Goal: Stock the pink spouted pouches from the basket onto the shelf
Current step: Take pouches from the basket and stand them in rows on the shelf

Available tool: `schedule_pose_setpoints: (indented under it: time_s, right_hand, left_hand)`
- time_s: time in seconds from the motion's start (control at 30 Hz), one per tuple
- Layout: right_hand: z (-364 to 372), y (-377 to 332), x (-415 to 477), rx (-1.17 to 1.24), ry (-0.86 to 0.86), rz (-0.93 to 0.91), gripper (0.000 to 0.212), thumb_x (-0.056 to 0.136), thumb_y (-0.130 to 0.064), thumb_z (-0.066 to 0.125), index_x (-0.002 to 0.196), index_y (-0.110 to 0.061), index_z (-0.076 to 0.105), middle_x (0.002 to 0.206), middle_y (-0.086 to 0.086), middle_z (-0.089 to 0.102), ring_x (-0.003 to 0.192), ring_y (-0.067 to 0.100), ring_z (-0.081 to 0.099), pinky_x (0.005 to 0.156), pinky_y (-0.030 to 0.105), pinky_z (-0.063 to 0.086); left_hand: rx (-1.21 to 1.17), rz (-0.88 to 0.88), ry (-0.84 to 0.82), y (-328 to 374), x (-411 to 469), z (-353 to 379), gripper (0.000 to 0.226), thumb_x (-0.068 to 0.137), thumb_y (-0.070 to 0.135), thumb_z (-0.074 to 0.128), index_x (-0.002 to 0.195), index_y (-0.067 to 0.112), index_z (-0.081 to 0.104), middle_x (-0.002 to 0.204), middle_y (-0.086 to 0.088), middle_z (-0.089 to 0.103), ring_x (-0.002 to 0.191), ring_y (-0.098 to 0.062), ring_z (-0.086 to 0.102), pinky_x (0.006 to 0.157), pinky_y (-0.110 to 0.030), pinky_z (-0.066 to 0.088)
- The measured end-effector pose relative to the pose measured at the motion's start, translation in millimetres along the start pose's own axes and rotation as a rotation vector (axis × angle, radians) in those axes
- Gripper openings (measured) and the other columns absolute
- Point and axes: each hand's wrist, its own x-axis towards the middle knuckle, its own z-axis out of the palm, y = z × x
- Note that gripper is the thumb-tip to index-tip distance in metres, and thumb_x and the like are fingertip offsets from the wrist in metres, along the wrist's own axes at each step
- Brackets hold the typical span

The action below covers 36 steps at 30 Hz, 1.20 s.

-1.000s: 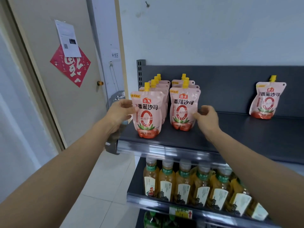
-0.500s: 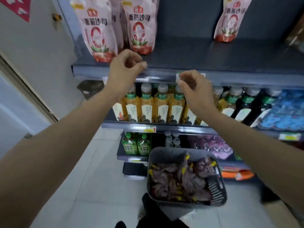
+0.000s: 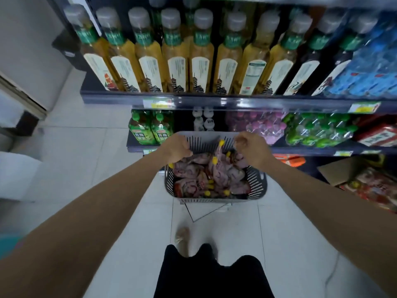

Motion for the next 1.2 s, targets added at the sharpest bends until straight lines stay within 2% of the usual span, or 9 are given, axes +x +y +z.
schedule_pose_setpoints:
  time_s: [0.23, 0.4, 0.5, 0.63, 0.77, 0.93, 1.0, 1.1, 1.2]
  right_hand:
    - [54, 28, 40, -0.067, -0.159, 0.037, 0.024, 0.093, -0.006, 0.047, 0.113, -0.001, 0.06, 0.105, 0.01, 0.058, 0.1, 0.025, 0.054, 0.087, 0.033, 0.041]
    - [78, 48, 64, -0.126, -0.198, 0.101, 0.031, 0.091, -0.006, 0.048, 0.064, -0.022, 0.048, 0.07, -0.003, 0.048, 0.087, 0.02, 0.049, 0.074, 0.025, 0.034]
    - [90, 54, 72, -0.143, -0.226, 0.142, 0.018, 0.093, -0.011, 0.047, 0.083, -0.007, 0.062, 0.085, 0.01, 0.061, 0.092, 0.028, 0.056, 0.071, 0.025, 0.034]
    - [107, 62, 86, -0.085, -0.203, 0.216, 0.024, 0.095, -0.018, 0.048, 0.1, 0.0, 0.062, 0.104, 0.017, 0.063, 0.104, 0.031, 0.057, 0.073, 0.023, 0.034]
    - [117, 66, 102, -0.073, -0.187, 0.264, 0.038, 0.096, -0.023, 0.044, 0.059, -0.014, 0.043, 0.062, 0.003, 0.047, 0.069, 0.026, 0.053, 0.065, 0.026, 0.032]
    - [128, 65, 123, 0.005, -0.24, 0.387, 0.049, 0.093, -0.042, 0.05, 0.057, -0.016, 0.028, 0.057, 0.003, 0.033, 0.05, 0.015, 0.034, 0.046, 0.028, 0.026]
    - [131, 65, 129, -0.001, -0.271, 0.425, 0.048, 0.094, -0.04, 0.05, 0.059, -0.013, 0.034, 0.056, 0.005, 0.036, 0.049, 0.016, 0.037, 0.044, 0.027, 0.027]
    - [141, 67, 135, 0.023, -0.256, 0.469, 0.042, 0.095, -0.034, 0.05, 0.062, -0.009, 0.04, 0.06, 0.007, 0.043, 0.052, 0.019, 0.044, 0.044, 0.026, 0.029]
    - [148, 68, 137, 0.001, -0.196, 0.464, 0.025, 0.096, -0.023, 0.047, 0.084, -0.002, 0.054, 0.091, 0.018, 0.062, 0.081, 0.03, 0.058, 0.058, 0.029, 0.037]
  left_hand:
    - [-0.386, -0.467, -0.036, -55, 41, 64, 0.014, 0.09, 0.007, 0.057, 0.101, 0.001, 0.052, 0.096, -0.015, 0.056, 0.088, -0.027, 0.057, 0.055, -0.023, 0.049]
    - [-0.561, -0.513, -0.031, -79, 71, 93, 0.041, 0.09, 0.006, 0.055, 0.13, -0.001, 0.049, 0.133, -0.021, 0.054, 0.081, -0.02, 0.057, 0.074, -0.029, 0.055]
    - [-0.572, -0.512, 0.05, -88, 88, 105, 0.042, 0.091, 0.01, 0.053, 0.132, 0.002, 0.048, 0.135, -0.015, 0.054, 0.073, -0.014, 0.056, 0.05, -0.016, 0.05]
    - [-0.331, -0.466, 0.035, -92, 99, 116, 0.046, 0.09, 0.019, 0.054, 0.134, 0.012, 0.044, 0.132, -0.003, 0.055, 0.111, -0.018, 0.056, 0.082, -0.024, 0.051]
    - [-0.553, -0.535, 0.018, -80, 108, 110, 0.043, 0.096, 0.017, 0.04, 0.137, 0.004, 0.041, 0.14, -0.014, 0.049, 0.093, -0.017, 0.049, 0.042, -0.015, 0.046]
    - [-0.62, -0.651, 0.194, -77, 102, 119, 0.048, 0.093, 0.025, 0.051, 0.137, 0.01, 0.04, 0.136, -0.005, 0.051, 0.117, -0.02, 0.055, 0.085, -0.023, 0.049]
    - [-0.386, -0.637, 0.224, -82, 103, 127, 0.043, 0.091, 0.027, 0.053, 0.131, 0.012, 0.047, 0.129, -0.002, 0.056, 0.11, -0.016, 0.057, 0.079, -0.02, 0.046]
    - [-0.776, -0.744, 0.359, -98, 112, 139, 0.04, 0.092, 0.019, 0.05, 0.129, 0.004, 0.049, 0.127, -0.013, 0.059, 0.089, -0.019, 0.063, 0.056, -0.019, 0.048]
    - [-0.772, -0.686, 0.442, -98, 113, 140, 0.051, 0.083, 0.011, 0.062, 0.127, 0.006, 0.038, 0.118, -0.017, 0.06, 0.103, -0.032, 0.062, 0.081, -0.04, 0.056]
